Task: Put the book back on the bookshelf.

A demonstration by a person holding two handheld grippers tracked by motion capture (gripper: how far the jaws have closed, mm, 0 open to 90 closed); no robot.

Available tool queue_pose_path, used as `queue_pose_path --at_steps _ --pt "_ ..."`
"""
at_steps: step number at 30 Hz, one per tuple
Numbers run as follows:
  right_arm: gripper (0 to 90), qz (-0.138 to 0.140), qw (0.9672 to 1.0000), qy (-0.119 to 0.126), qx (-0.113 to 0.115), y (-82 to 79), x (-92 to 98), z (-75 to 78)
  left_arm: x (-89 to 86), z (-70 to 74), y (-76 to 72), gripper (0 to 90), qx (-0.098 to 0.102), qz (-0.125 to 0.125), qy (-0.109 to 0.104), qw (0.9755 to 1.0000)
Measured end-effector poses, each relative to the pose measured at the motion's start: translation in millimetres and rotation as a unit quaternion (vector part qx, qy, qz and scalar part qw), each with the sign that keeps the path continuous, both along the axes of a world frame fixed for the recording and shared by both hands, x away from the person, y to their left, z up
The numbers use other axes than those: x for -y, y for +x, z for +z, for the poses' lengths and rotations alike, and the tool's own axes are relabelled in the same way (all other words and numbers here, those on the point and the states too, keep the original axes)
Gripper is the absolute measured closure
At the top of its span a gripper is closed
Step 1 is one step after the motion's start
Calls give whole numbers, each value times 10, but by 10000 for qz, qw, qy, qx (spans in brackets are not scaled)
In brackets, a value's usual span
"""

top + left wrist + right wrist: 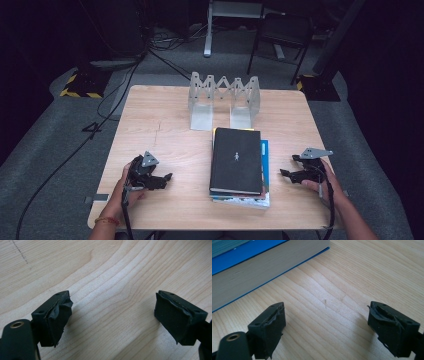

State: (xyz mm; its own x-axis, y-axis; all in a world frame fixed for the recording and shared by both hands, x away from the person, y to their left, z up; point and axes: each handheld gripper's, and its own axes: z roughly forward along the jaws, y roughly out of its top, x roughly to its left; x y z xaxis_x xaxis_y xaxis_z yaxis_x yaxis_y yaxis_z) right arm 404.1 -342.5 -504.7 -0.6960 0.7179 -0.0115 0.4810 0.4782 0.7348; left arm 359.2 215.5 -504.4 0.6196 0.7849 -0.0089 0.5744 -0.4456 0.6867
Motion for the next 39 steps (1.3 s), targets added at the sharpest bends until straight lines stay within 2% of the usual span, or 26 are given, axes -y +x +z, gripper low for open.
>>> queue_pose_path --at_steps 6,11,12,13,14,15,16,18,19,20,22,24,25,27,28,29,30,32,34,35,36,37,39 --pt "151 -57 10000 -13 -27 -18 13 5 -3 -3 -16 146 24 -19 -14 10000" --pt "160 -24 9999 -32 -121 -21 37 23 -20 -1 -1 144 -8 -168 -13 9999" --pt "189 57 9998 -45 -178 -28 42 39 -25 -2 5 142 -17 -210 -26 9998" --pt "276 125 9998 -1 -165 -43 44 63 -30 -3 16 139 12 -245 -15 9997" --pt "301 222 9997 129 -53 -78 50 119 -27 -4 18 139 -9 -243 -37 9997" --pt "279 257 9994 209 53 -110 48 175 -24 -3 17 139 -34 -244 -45 9997" --pt "279 257 9994 209 53 -110 48 175 -24 -3 17 139 -34 -244 -45 9997" --pt "275 279 9990 358 58 -160 34 310 -15 1 16 139 -25 -226 -11 9997" --pt "279 296 9974 656 -25 -190 37 392 -10 5 16 140 -28 -220 9 9998" --pt "302 350 9958 844 -67 -221 32 455 -1 0 20 140 0 -240 -1 9997" --pt "298 430 9966 704 33 -280 -43 557 12 10 32 141 -73 -242 -15 9997" --pt "298 599 9931 1000 -81 -319 -131 641 30 7 31 147 -48 -174 -23 9998" --pt "298 599 9931 1000 -81 -319 -131 641 52 2 30 147 -27 -210 -28 9998" --pt "293 695 9929 968 -34 -354 -248 729 97 12 25 147 -91 -220 -6 9997" --pt "286 738 9911 1103 -73 -361 -290 773 136 1 23 146 -25 -254 -33 9997" --pt "284 779 9897 1205 -11 -375 -363 832 157 0 19 145 -13 -362 -28 9993" --pt "284 847 9898 1149 35 -381 -419 859 177 4 16 145 -54 -364 -33 9993" --pt "281 853 9891 1193 -86 -386 -521 899 224 -3 22 139 -3 -356 -25 9994" --pt "279 924 9904 1028 53 -414 -639 927 241 -3 22 138 -22 -436 -51 9990" --pt "279 924 9904 1028 53 -414 -639 927 260 2 25 138 -34 -462 -19 9989" --pt "279 1027 9906 903 79 -430 -703 935 273 7 29 137 -50 -432 2 9991" --pt "279 1091 9901 880 54 -440 -743 951 300 -4 28 134 -11 -428 -39 9991" --pt "277 1208 9889 850 157 -468 -817 988 322 -2 39 134 -28 -543 -36 9985"
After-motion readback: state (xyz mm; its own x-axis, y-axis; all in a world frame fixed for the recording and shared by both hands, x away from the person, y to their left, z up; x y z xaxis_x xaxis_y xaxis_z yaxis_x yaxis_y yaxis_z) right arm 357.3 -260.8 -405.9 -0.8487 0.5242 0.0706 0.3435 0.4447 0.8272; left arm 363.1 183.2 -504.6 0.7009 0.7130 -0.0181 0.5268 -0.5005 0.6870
